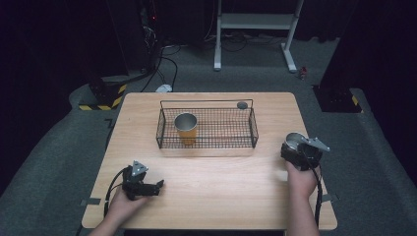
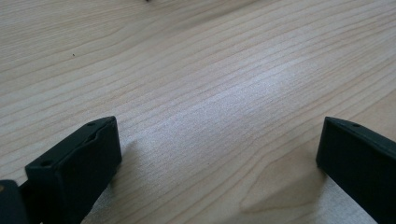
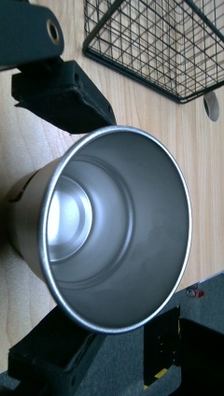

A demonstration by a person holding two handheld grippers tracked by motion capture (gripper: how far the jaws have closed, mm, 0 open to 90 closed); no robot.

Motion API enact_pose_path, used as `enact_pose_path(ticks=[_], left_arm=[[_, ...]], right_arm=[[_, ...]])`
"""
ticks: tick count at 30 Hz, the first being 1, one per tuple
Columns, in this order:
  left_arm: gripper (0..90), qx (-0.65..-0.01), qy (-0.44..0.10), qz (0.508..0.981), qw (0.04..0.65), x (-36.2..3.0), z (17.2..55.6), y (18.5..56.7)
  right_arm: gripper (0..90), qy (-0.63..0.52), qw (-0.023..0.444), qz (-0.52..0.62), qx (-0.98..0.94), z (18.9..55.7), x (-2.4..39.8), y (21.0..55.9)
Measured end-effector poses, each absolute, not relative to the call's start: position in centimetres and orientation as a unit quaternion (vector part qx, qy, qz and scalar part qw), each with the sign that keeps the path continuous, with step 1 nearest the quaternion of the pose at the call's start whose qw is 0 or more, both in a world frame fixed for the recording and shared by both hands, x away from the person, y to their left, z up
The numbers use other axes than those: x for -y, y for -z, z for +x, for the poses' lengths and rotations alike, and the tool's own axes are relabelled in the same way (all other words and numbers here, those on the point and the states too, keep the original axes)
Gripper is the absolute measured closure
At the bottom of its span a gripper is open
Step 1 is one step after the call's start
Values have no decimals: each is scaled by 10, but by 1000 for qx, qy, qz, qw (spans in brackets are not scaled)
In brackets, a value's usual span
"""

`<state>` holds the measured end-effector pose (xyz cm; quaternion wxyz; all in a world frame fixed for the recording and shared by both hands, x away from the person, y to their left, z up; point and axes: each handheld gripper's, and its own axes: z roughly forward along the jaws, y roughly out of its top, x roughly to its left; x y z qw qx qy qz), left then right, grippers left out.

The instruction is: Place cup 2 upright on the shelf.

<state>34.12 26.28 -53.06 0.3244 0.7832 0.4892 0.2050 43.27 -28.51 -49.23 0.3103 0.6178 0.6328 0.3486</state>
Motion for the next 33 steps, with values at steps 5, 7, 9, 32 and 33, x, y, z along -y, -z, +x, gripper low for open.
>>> enact_pose_path(ticks=[5, 7, 9, 32, 33], left_arm=[[3, -489, -205, 783, 324, -263, 341, 531], [3, -489, -205, 783, 324, -263, 341, 531], [3, -489, -205, 783, 325, -263, 341, 531], [3, -489, -205, 783, 324, -263, 341, 531], [2, -489, -205, 783, 324, -263, 341, 531]], right_arm=[[131, -349, 311, 623, -627, 436, 284, 494], [133, -348, 312, 622, -628, 437, 284, 494], [138, -349, 315, 622, -626, 439, 284, 495], [184, -354, 329, 595, -643, 425, 267, 488], [184, -356, 329, 592, -644, 423, 265, 488]])
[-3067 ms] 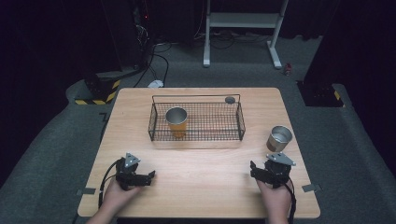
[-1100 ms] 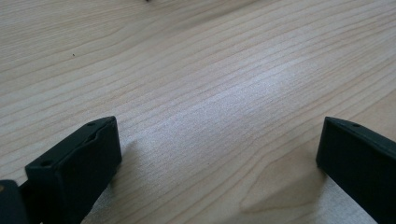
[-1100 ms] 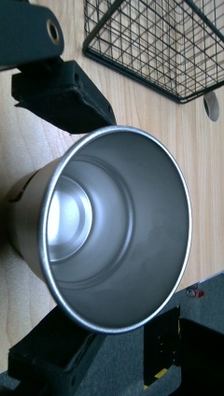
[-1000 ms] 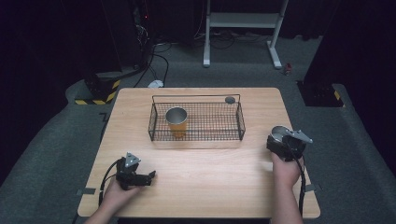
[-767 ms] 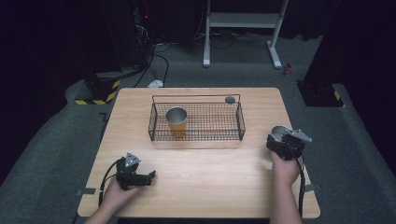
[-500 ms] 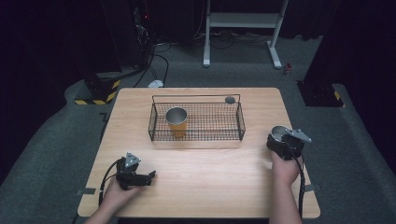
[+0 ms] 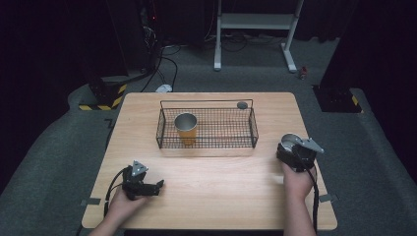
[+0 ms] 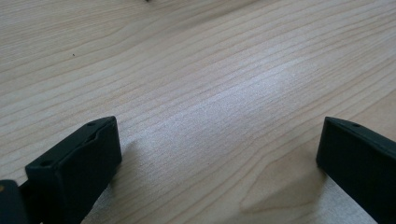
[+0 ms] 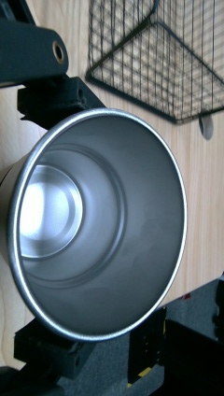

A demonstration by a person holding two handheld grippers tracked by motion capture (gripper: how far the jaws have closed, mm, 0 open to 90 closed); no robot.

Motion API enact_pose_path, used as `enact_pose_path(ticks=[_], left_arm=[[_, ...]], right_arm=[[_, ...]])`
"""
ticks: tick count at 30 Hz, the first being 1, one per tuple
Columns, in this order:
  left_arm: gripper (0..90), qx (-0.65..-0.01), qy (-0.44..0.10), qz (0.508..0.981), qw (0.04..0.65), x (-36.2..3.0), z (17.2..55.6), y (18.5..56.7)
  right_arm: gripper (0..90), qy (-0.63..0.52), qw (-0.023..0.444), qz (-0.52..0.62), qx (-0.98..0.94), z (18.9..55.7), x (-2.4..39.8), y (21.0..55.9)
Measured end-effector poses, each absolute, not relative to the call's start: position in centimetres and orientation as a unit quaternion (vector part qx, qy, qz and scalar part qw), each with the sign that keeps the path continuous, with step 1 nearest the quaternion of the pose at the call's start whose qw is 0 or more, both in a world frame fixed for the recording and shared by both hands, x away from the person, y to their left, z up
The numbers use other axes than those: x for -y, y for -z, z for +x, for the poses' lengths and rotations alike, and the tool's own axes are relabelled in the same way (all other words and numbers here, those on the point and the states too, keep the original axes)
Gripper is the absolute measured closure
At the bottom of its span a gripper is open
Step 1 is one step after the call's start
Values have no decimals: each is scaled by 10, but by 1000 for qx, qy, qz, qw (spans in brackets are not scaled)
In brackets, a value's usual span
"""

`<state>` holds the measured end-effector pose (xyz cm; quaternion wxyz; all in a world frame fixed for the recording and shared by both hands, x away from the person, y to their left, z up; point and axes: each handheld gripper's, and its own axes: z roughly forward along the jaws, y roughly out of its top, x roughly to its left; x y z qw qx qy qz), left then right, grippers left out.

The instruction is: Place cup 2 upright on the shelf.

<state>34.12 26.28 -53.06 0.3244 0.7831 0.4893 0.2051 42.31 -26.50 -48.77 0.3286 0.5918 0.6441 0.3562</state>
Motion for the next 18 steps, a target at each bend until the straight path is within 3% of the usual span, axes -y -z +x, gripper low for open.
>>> enact_pose_path(ticks=[18], left_arm=[[3, -490, -205, 782, 326, -263, 341, 531]], right_arm=[[184, -380, 316, 552, -672, 394, 222, 485]])
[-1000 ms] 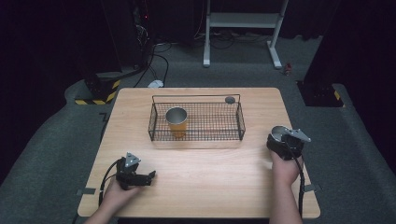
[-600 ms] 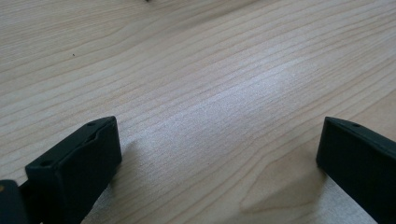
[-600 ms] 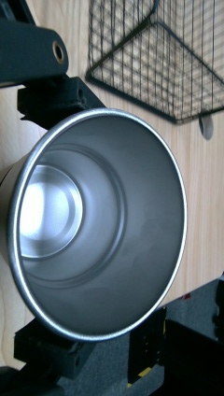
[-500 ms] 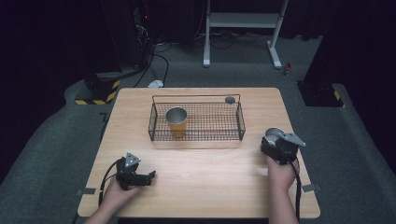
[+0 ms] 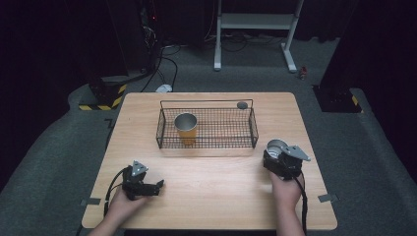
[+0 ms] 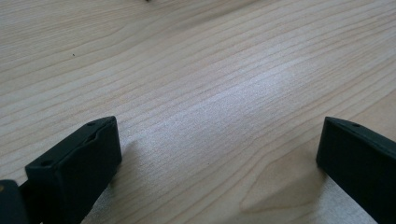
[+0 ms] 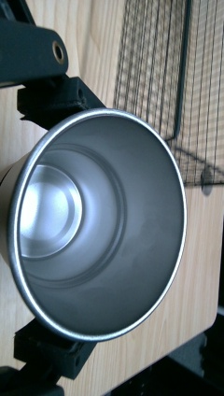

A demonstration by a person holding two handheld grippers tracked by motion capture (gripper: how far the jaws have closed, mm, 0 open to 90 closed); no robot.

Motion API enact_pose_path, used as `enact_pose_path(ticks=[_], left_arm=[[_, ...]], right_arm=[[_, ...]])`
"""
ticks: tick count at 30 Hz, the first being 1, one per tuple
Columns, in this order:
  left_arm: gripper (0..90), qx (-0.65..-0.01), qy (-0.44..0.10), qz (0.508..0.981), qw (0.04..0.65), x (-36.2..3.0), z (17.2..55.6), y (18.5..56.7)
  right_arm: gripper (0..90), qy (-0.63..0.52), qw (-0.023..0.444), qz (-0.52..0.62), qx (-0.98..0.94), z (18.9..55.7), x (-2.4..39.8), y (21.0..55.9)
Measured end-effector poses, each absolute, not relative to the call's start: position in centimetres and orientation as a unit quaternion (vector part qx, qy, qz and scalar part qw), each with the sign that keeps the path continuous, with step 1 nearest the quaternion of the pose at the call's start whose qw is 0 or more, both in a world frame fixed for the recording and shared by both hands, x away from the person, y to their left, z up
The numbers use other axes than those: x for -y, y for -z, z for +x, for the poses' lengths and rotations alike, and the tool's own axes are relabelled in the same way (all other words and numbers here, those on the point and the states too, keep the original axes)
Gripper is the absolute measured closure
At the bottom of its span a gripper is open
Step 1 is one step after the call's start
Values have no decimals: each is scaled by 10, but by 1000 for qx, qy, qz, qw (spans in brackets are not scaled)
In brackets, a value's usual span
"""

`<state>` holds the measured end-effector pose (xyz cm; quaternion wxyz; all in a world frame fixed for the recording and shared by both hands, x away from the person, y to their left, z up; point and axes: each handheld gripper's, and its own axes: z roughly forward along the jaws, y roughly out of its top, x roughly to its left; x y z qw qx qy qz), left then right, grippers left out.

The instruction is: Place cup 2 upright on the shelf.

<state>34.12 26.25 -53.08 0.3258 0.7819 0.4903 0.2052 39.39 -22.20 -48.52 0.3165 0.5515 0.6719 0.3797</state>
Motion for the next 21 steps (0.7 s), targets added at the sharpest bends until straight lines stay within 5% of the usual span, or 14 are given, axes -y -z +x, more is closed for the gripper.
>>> enact_pose_path(ticks=[21], left_arm=[[2, -489, -205, 783, 325, -263, 342, 531]], right_arm=[[185, -411, 297, 493, -707, 376, 163, 481]])
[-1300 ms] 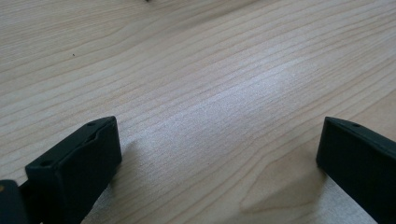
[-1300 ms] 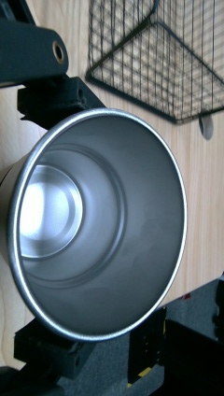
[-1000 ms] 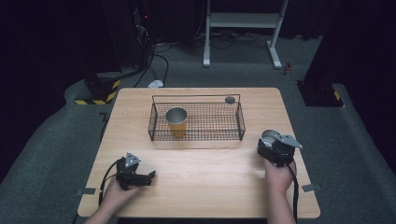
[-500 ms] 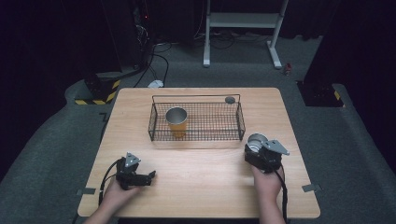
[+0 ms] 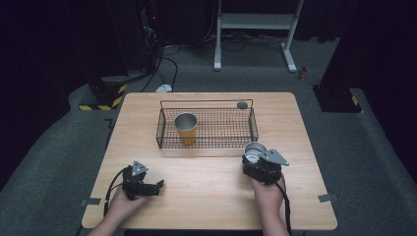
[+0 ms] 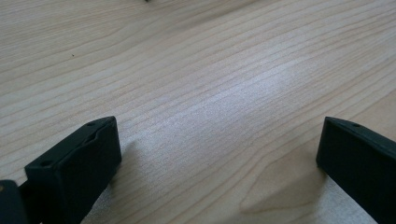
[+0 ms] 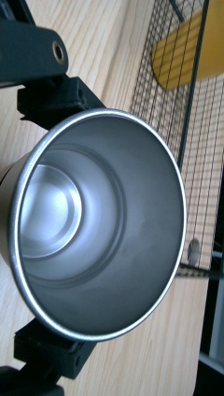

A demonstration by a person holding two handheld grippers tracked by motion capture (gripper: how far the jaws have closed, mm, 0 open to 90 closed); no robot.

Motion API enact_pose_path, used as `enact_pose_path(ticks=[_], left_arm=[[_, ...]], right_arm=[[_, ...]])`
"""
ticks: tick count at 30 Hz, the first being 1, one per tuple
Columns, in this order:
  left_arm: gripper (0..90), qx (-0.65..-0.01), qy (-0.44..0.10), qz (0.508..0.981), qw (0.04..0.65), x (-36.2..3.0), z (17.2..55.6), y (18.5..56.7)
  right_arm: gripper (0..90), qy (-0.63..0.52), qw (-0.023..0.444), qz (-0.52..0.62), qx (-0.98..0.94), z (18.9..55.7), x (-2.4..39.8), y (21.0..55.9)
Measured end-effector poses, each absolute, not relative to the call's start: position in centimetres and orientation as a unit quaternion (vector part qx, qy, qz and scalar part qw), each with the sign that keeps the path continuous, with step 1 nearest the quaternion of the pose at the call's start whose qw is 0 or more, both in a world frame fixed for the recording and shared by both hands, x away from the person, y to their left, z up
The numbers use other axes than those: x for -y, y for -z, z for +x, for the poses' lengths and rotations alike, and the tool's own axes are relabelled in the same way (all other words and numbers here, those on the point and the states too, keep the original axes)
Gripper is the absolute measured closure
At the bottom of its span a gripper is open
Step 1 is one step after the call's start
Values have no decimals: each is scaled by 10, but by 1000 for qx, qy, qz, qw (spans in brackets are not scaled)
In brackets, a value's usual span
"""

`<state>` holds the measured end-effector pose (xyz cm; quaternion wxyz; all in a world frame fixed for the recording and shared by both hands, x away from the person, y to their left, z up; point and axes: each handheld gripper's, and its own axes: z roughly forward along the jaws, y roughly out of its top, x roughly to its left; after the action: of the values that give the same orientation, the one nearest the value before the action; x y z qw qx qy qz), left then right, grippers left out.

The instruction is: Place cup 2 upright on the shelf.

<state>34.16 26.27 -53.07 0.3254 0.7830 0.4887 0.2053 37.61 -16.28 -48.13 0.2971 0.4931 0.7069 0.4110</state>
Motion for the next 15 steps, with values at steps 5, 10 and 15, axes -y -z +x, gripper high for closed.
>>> enact_pose_path(ticks=[5, 10, 15], left_arm=[[2, -489, -205, 783, 326, -263, 342, 531], [2, -489, -205, 783, 326, -263, 342, 531], [2, -489, -205, 783, 326, -263, 342, 531]], right_arm=[[185, -416, 292, 482, -713, 376, 150, 482], [185, -419, 288, 473, -720, 377, 138, 482], [185, -425, 285, 465, -722, 380, 128, 478]])
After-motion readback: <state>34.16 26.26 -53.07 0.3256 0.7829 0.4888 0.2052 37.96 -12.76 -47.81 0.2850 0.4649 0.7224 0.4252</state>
